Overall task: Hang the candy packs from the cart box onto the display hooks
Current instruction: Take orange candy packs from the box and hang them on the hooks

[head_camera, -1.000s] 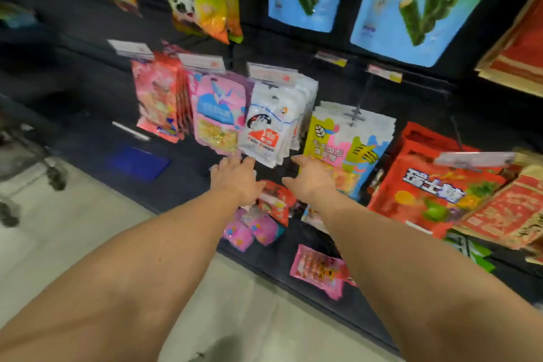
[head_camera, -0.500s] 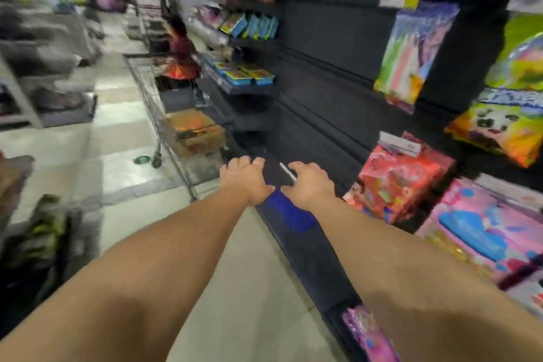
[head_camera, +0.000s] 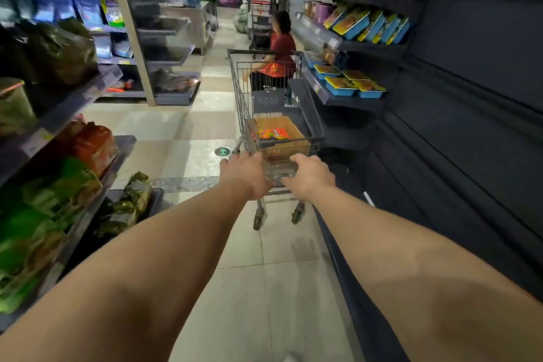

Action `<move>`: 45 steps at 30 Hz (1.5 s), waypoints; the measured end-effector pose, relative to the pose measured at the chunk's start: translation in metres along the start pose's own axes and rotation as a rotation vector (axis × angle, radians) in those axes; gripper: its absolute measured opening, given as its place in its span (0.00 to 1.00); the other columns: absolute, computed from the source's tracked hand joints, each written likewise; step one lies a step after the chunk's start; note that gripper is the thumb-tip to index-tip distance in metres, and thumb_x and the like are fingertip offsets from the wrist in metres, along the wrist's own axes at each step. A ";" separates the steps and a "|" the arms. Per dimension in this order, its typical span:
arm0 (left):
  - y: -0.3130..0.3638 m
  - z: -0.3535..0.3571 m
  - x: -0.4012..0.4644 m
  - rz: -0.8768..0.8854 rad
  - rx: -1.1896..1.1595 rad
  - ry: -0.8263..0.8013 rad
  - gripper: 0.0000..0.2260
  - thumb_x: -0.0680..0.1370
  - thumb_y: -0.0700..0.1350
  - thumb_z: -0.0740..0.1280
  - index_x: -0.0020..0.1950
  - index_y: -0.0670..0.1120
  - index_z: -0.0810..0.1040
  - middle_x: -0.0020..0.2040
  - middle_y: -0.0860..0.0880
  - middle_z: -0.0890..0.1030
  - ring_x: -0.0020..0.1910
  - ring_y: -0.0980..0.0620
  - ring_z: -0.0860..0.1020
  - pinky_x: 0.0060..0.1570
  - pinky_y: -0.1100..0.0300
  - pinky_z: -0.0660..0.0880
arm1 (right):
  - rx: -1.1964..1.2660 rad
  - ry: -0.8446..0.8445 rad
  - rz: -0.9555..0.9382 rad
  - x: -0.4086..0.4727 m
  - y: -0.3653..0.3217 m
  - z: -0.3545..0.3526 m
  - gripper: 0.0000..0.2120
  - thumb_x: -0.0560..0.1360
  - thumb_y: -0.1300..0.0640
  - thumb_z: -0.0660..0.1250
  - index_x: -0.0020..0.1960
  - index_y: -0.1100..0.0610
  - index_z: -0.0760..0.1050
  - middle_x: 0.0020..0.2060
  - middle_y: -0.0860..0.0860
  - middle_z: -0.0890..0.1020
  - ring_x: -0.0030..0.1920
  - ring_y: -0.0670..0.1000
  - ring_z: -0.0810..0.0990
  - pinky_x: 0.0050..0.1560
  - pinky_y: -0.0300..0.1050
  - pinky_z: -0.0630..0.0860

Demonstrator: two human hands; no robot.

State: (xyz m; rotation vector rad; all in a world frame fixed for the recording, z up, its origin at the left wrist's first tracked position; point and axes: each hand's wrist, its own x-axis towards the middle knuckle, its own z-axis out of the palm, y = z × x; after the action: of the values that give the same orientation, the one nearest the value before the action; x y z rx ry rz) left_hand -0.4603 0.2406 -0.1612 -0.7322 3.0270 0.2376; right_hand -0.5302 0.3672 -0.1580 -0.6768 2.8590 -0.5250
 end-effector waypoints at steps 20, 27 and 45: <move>-0.068 0.001 0.366 -0.072 -0.019 -0.044 0.33 0.76 0.64 0.66 0.76 0.50 0.65 0.73 0.43 0.71 0.72 0.40 0.68 0.71 0.45 0.64 | 0.000 -0.105 -0.018 0.375 -0.055 0.019 0.28 0.77 0.45 0.67 0.74 0.46 0.65 0.69 0.55 0.71 0.67 0.60 0.72 0.66 0.54 0.72; -0.138 -0.001 0.508 0.048 0.034 -0.152 0.32 0.77 0.63 0.66 0.77 0.51 0.64 0.73 0.41 0.70 0.72 0.37 0.67 0.71 0.42 0.65 | 0.070 -0.142 0.164 0.493 -0.099 0.048 0.25 0.76 0.46 0.67 0.72 0.46 0.68 0.65 0.51 0.75 0.50 0.54 0.78 0.50 0.45 0.74; -0.108 0.066 0.772 0.150 0.059 -0.382 0.35 0.76 0.63 0.67 0.79 0.51 0.61 0.74 0.40 0.69 0.73 0.37 0.65 0.73 0.43 0.64 | 0.187 -0.186 0.416 0.730 -0.030 0.078 0.28 0.77 0.47 0.68 0.75 0.50 0.65 0.68 0.56 0.72 0.65 0.59 0.74 0.63 0.52 0.74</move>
State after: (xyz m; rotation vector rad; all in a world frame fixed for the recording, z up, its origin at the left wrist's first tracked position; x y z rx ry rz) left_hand -1.0991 -0.1939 -0.2833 -0.3992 2.7101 0.2563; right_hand -1.1466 -0.0161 -0.2704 -0.0875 2.6236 -0.6119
